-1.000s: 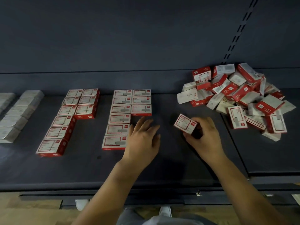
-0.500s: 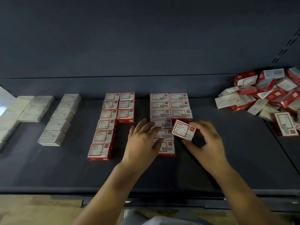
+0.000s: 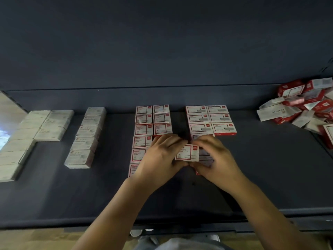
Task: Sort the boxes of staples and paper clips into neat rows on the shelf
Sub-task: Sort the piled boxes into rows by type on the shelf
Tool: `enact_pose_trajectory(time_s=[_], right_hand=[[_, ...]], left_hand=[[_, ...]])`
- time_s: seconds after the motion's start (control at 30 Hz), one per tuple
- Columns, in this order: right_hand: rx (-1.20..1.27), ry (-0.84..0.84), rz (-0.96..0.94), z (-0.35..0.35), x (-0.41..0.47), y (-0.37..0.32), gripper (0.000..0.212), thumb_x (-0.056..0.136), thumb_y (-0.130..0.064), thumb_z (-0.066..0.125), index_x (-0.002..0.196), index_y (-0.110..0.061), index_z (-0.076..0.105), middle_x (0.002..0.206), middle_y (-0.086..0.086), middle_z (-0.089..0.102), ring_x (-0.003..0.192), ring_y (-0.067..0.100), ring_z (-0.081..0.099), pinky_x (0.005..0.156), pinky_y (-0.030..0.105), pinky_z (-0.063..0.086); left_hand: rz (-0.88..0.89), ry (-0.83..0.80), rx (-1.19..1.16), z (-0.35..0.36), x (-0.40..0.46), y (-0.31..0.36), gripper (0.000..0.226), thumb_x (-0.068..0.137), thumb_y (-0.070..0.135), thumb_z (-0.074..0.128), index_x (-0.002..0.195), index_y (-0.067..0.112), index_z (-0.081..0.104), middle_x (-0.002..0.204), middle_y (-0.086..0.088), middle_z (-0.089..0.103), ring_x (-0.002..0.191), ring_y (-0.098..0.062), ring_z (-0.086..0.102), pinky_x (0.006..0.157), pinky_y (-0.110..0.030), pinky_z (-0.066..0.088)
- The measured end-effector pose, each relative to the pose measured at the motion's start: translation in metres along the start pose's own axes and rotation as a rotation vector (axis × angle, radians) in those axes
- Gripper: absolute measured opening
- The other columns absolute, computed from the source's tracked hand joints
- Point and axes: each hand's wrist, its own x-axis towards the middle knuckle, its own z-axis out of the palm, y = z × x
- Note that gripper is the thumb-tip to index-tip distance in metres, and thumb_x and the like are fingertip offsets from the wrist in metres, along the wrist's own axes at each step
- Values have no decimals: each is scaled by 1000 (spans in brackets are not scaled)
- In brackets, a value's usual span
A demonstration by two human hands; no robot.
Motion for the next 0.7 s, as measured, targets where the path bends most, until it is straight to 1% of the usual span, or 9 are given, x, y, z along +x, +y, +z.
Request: enact_pose_trajectory(time_s=[0.07,0.13,0.2,0.27,0.3,0.37,0.43,0.57,0.7], right_hand=[[-42,16,6,6,2,-3,51,66,-19,72,114,-6,60,109,2,55,104,9,48,90,13,38],[-89,36,44,10,4,-5,52,69,-22,69,117,-5,60,113,6,57,107,12,46,92,20,39],[-106,59,95,12,4,-7,51,71,-22,66,119,-6,59,116,7,57,110,12,44,93,27,37],[-115,77,128,13,3,-7,49,72,-20,67,119,-6,59,118,7,57,112,11,42,94,29,34],[-118,81,136,13,3,-7,49,73,-17,69,120,-6,59,118,7,57,113,10,41,94,29,34],[-125,84,155,13,0,-7,50,73,-8,74,120,-6,59,120,7,56,114,7,39,95,30,33],[-134,86,195,14,-2,-6,51,73,-6,76,121,-7,59,122,7,55,116,6,38,97,32,34],[-161,126,172,15,-8,-7,46,73,-9,73,117,-6,61,116,9,58,112,13,45,92,38,41],[-194,163,191,13,-14,-8,43,71,-16,63,112,-4,64,112,9,60,105,13,43,86,30,38]], left_hand=[[-1,8,52,-3,-1,-6,49,75,43,53,105,8,68,101,-4,67,104,-18,47,91,-37,41],[-53,-9,99,-4,-4,-13,50,75,46,50,102,9,69,98,-3,67,104,-18,46,90,-42,44],[-151,-63,165,-6,-6,-21,51,76,49,46,102,11,69,101,-1,66,108,-19,43,91,-53,44],[-213,-125,210,-8,-7,-26,45,80,46,50,103,11,69,110,-2,63,115,-23,42,97,-56,37],[-237,-151,214,-10,-7,-27,40,84,40,53,109,12,67,120,-4,60,123,-25,40,103,-54,30],[-294,-238,215,-12,-4,-27,40,94,34,48,131,17,53,146,1,38,140,-22,21,114,-43,9],[-316,-266,224,-11,-4,-30,44,98,35,38,140,22,40,153,9,22,143,-15,7,115,-32,-1],[-339,-224,175,-14,-3,-26,43,98,33,41,140,23,40,152,10,24,141,-9,14,112,-25,9],[-319,-178,165,-14,-5,-26,41,95,27,48,135,19,48,146,4,37,138,-14,27,110,-30,18]])
